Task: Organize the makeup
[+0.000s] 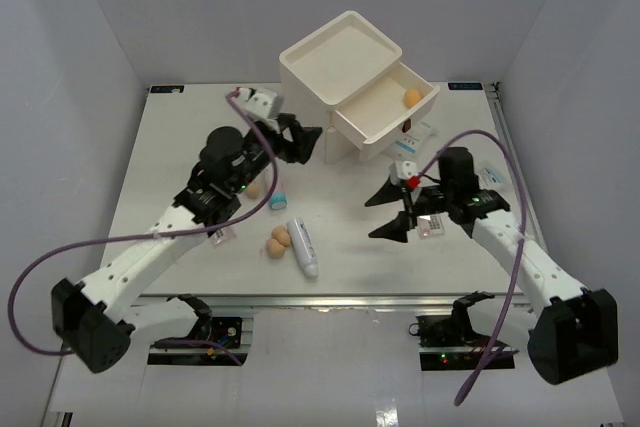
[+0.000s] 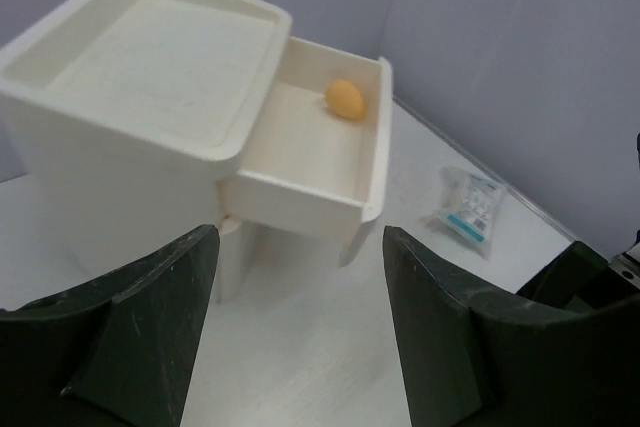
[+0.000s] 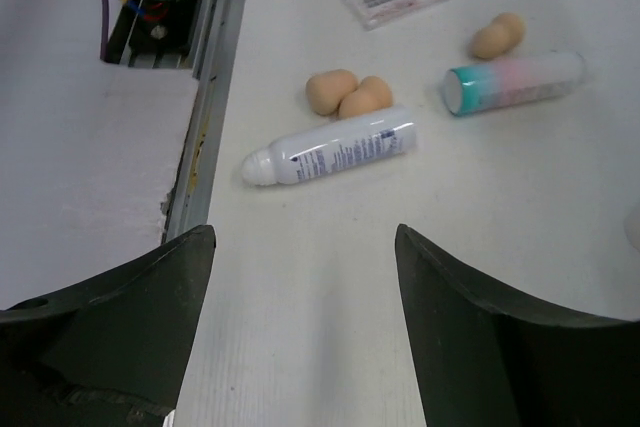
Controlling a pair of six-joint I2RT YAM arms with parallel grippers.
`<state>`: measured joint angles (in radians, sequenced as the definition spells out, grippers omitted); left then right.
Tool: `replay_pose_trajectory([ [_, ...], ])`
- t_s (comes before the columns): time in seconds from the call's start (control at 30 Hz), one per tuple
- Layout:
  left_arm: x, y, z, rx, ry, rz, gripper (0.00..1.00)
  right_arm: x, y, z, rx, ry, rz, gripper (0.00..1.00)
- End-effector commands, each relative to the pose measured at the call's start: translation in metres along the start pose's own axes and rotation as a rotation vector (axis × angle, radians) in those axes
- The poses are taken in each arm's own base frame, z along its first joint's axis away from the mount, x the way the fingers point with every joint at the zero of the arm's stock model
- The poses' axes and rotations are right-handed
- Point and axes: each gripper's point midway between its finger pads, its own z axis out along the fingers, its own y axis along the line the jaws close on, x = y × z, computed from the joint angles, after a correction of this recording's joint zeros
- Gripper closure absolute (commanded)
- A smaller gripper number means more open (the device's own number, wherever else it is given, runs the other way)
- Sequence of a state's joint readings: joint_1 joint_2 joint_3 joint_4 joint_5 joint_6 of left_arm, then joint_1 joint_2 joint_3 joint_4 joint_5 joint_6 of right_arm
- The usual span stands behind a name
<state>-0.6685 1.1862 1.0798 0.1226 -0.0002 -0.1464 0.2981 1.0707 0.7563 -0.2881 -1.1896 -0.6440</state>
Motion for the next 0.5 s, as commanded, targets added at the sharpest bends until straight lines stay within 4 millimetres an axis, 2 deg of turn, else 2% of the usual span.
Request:
replay_pose_trajectory([
  [0.0,0.055,0.080,-0.053,-0.241,0.090,0.042,0.22,0.018,0.007,0.052,-0.124,0.238,-0.206,0.20],
  [0.07,0.055,0.107,-0.068,-0.357,0.077,0.075,0.21,0.016,-0.002,0.069,-0.109,0.302,-0.231,0.20],
  [0.1,0.058,0.117,-0.075,-0.410,0.088,0.083,0.19,0.024,-0.002,0.083,-0.111,0.341,-0.199,0.21],
  [0.2,0.042,0.126,-0.091,-0.485,0.063,0.120,0.19,0.019,-0.012,0.127,-0.096,0.358,-0.085,0.24],
  [0.3,0.016,0.144,-0.126,-0.630,-0.041,0.153,0.19,0.036,-0.020,0.160,-0.073,0.415,0.058,0.27],
  [0.37,0.003,0.148,-0.148,-0.687,-0.112,0.165,0.20,0.030,-0.028,0.178,-0.034,0.421,0.146,0.29],
  [0.47,-0.006,0.148,-0.166,-0.708,-0.177,0.154,0.21,0.041,-0.020,0.208,-0.062,0.451,0.228,0.33],
])
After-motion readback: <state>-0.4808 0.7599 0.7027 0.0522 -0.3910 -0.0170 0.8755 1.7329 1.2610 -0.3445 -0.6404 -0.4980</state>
